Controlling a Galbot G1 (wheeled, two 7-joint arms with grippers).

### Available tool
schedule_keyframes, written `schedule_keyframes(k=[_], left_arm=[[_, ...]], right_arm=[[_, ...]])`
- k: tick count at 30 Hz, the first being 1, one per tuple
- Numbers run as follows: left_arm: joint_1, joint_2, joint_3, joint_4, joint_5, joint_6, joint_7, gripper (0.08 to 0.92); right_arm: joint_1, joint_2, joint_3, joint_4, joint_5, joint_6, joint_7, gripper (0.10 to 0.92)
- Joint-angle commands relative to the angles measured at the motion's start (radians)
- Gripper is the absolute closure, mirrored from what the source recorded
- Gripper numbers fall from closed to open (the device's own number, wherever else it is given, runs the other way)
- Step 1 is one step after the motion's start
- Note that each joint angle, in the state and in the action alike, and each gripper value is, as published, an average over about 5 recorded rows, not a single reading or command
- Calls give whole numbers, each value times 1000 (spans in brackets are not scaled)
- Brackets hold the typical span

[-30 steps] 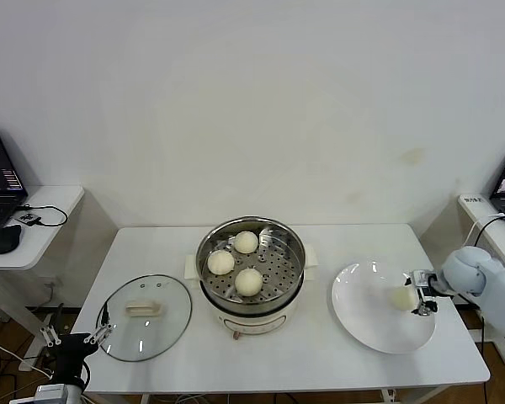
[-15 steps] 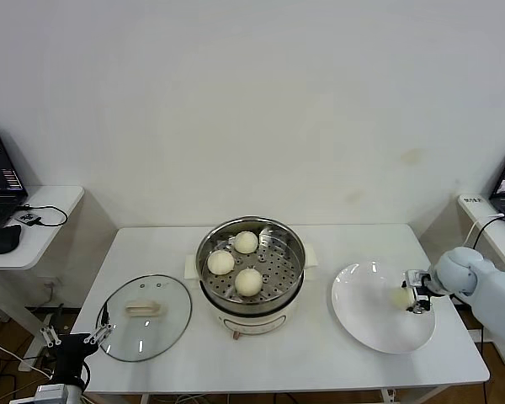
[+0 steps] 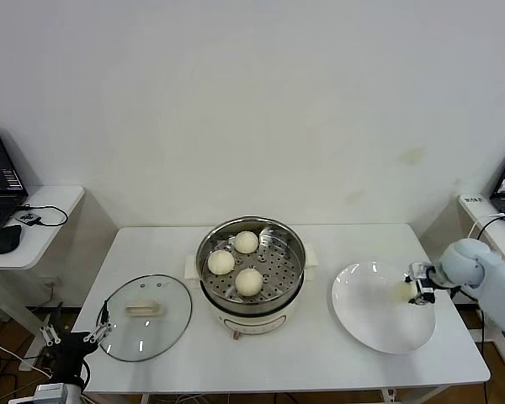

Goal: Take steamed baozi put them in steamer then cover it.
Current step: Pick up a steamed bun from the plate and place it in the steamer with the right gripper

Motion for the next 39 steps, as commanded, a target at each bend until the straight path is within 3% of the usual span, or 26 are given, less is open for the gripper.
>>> schedule_keyframes(k=[1, 12, 22, 39], left_arm=[[-5, 5, 11, 0, 1, 0, 0, 177], [-13, 11, 20, -8, 1, 2, 1, 177], [-17, 2, 21, -13, 1, 5, 1, 177], [-17, -20, 5, -11, -1, 3, 0, 177]], right_arm=[[308, -75, -143, 139, 178, -40, -21, 473], [803, 43, -464, 273, 476, -157, 12, 465], [875, 311, -613, 318, 719, -358, 163, 462], [652, 471, -658, 212, 648, -419, 220, 457]])
